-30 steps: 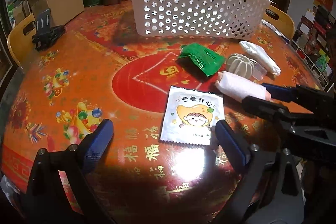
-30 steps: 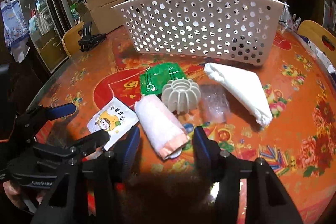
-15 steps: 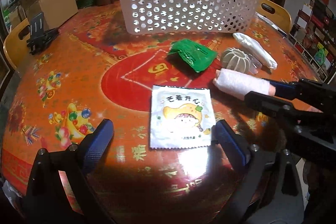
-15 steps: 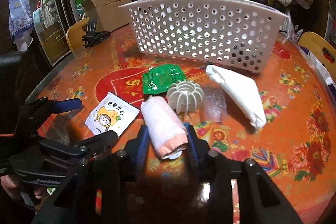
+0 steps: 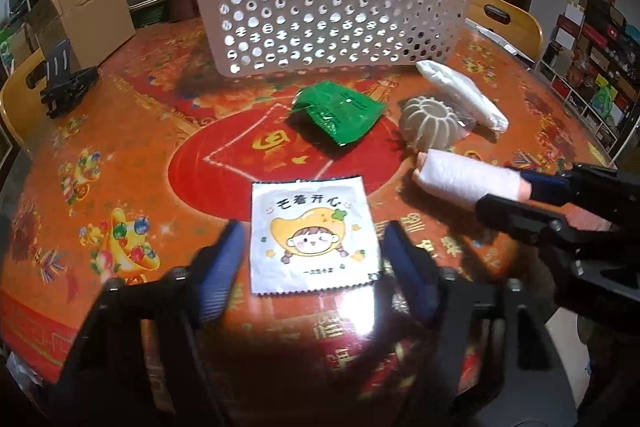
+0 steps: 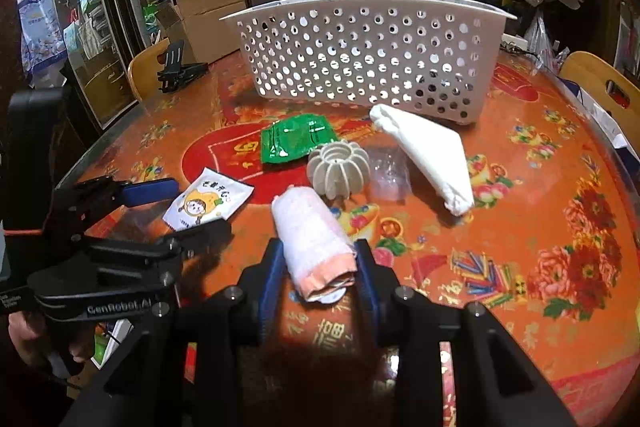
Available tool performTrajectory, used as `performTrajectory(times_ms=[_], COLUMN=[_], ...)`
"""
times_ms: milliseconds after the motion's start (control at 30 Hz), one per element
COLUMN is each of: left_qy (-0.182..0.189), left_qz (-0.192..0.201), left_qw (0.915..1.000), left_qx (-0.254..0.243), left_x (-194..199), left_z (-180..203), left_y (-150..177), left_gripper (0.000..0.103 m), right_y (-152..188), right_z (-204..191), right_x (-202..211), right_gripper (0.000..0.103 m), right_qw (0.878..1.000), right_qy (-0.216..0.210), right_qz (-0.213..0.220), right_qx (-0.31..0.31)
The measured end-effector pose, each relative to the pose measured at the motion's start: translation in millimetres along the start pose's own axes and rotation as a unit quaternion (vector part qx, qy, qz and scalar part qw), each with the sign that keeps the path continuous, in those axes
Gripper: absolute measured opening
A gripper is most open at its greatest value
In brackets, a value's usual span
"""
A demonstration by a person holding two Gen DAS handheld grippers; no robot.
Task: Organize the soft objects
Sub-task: 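Grasp the printed tissue packet with the left gripper while the right holds the towel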
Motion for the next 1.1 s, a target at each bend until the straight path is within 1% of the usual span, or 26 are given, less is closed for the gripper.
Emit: performTrajectory(times_ms=[33,67,133,333,733,867,967,1100], left_qy=[0.001,0.001,0.003,0.006,0.011,0.012,0.013,0.01], left_qz=[0.0,0.003,0.006,0.008,0.012,0.012,0.013,0.016], left_qw=[1.0,1.0,1.0,0.9999,0.9999,0.9999,0.9998,0.9998], left_qx=[-0.001,-0.001,-0.003,0.0,-0.002,-0.001,0.002,0.004], left_x=[0,1,3,4,4,4,3,3], left_z=[1,1,1,-2,-5,-6,-7,-9], left_y=[0,0,0,0,0,-1,-2,-3], left_gripper=[0.059,0.054,0.047,0.04,0.039,0.039,0.039,0.039], right_y=[1,1,2,0,-16,-21,-25,-28], right_z=[0,0,0,-2,-10,-14,-16,-18], right_x=[0,0,0,-4,-15,-18,-20,-26], right_gripper=[0.035,0.035,0.035,0.036,0.037,0.042,0.043,0.043], right_qw=[1.0,1.0,1.0,1.0,1.0,0.999,0.999,0.999], right_qy=[-0.002,-0.003,-0.006,-0.013,-0.013,-0.011,-0.013,-0.002], right_qz=[0.0,0.001,0.0,-0.006,-0.016,-0.018,-0.019,-0.024], right_qx=[-0.001,-0.001,-0.002,-0.001,0.021,0.032,0.038,0.048])
Point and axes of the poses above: each gripper's, at about its wrist camera, not at the fingertips, and x roughly against the way its jaws point, z to its right, y to its underside, the point moved 9 cm from there along -x, roughly the way its jaws point, and after that the axes turned 11 degrees about -z, right-handed, at the moved point
